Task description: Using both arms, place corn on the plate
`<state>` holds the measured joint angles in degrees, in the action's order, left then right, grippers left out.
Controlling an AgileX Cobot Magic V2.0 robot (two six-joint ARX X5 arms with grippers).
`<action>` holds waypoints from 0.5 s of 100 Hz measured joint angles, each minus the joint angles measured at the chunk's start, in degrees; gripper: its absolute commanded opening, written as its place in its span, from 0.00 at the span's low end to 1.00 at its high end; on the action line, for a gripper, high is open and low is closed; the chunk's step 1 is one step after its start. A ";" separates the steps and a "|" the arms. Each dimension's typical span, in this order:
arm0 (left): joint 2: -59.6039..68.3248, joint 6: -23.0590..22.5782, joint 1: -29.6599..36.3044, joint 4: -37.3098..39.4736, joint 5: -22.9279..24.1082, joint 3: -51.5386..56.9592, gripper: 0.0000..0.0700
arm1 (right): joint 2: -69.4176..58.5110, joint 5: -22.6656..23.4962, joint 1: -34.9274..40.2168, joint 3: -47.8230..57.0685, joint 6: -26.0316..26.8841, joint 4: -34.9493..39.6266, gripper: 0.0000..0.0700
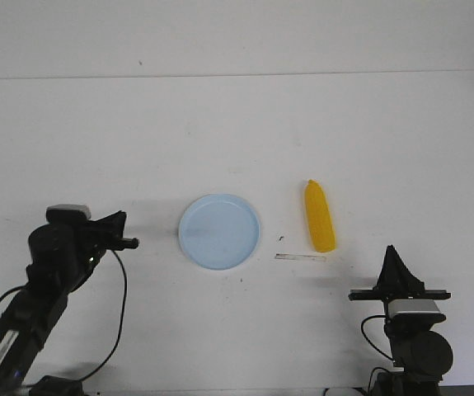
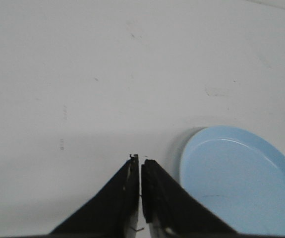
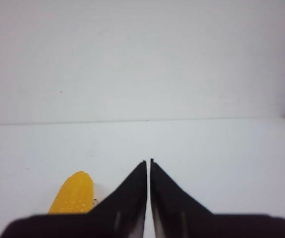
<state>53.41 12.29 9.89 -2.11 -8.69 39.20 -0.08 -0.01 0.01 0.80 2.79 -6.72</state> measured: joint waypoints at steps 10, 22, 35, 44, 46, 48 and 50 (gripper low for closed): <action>-8.83 -6.43 -3.65 2.23 0.70 -6.01 0.00 | 0.00 0.00 0.00 0.00 0.02 0.00 0.01; -19.74 -12.72 -6.84 4.00 2.71 -12.20 0.00 | 0.00 0.02 0.00 0.00 0.02 0.00 0.01; -31.36 -14.80 -9.11 5.38 4.31 -17.55 0.00 | 0.00 0.02 0.00 0.00 0.02 0.00 0.01; -38.25 -14.95 -9.44 5.14 4.33 -19.74 0.00 | 0.00 0.00 0.00 0.00 0.02 0.00 0.01; -39.41 -14.95 -9.44 4.83 4.44 -19.91 0.00 | 0.00 0.02 0.00 0.00 0.00 0.00 0.01; -40.46 -14.95 -9.44 4.48 4.59 -20.00 0.00 | 0.00 0.00 0.00 0.00 0.02 0.00 0.01; -41.42 -14.95 -9.44 4.15 4.90 -20.00 0.00 | 0.00 0.02 0.00 0.00 0.00 0.00 0.01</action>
<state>11.99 -2.66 0.45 2.04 -3.79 19.20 -0.08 0.01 0.01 0.80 2.79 -6.72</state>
